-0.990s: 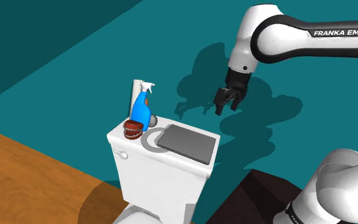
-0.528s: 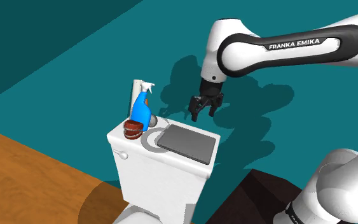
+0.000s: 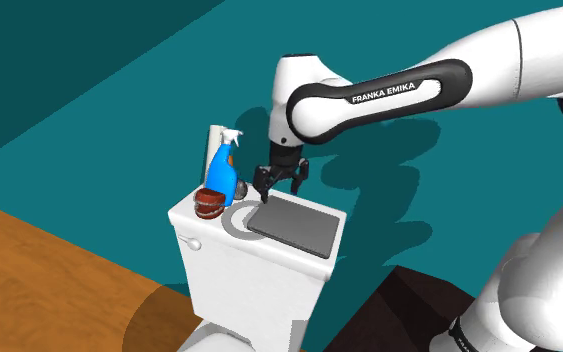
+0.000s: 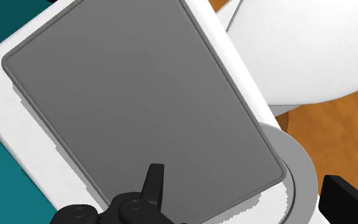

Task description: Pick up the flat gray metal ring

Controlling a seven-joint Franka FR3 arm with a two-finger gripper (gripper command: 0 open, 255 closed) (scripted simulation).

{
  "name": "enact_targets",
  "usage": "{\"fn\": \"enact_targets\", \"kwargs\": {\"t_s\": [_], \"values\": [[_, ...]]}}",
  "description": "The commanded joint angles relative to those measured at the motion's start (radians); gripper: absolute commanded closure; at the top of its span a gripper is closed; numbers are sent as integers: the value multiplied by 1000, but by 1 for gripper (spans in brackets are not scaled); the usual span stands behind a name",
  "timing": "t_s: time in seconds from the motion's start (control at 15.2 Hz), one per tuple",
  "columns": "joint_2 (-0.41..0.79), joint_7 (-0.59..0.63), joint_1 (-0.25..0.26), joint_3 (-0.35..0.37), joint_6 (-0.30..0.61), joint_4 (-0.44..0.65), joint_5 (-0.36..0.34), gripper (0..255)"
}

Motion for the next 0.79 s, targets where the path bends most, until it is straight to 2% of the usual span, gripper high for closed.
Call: {"fn": "enact_targets", "kwargs": {"t_s": [0.0, 0.33, 0.66, 0.73], "values": [[76, 45, 8, 15, 19, 51, -30, 0], [283, 157, 50, 31, 27, 229, -120, 0], [500, 244, 115, 20, -4, 454, -201, 0], [502, 245, 117, 18, -5, 457, -201, 0]]}}
